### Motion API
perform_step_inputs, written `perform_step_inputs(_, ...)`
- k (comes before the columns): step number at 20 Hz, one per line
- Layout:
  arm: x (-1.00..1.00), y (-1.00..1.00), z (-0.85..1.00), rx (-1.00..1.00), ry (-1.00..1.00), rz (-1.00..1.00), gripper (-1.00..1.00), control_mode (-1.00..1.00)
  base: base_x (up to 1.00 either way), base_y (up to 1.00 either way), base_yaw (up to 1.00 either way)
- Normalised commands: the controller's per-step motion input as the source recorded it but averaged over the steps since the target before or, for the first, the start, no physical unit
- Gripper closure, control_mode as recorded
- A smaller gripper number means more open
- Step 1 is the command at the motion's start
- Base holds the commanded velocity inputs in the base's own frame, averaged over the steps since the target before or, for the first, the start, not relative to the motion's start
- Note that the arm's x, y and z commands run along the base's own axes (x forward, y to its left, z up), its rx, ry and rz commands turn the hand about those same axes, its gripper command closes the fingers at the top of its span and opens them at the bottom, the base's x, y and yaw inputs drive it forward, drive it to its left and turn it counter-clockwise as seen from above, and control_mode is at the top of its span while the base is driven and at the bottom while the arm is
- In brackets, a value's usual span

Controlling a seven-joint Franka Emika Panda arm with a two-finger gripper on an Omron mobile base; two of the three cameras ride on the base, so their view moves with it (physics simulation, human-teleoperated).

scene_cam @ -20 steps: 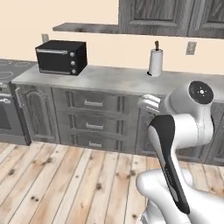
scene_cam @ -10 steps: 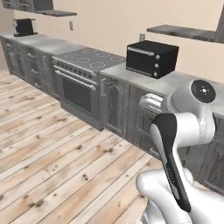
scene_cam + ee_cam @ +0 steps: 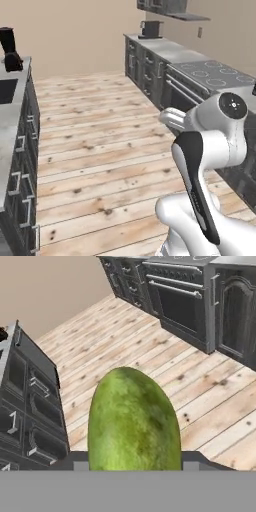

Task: Pick the mango and pear from the fridge and place them on the plate next to the blender to make a fruit smoothie.

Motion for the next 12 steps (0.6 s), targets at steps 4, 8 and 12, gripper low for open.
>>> perform_step_inputs(4,0.00,0.00,0.00,0.00,0.00,0.00,1.00,1.00,1.00,-0.02,0.42)
perform_step_inputs(8,0.00,0.00,0.00,0.00,0.00,0.00,1.00,1.00,1.00,-0.20,0.17)
perform_step_inputs(12,0.00,0.00,0.00,0.00,0.00,0.00,1.00,1.00,1.00,-0.39,0.04)
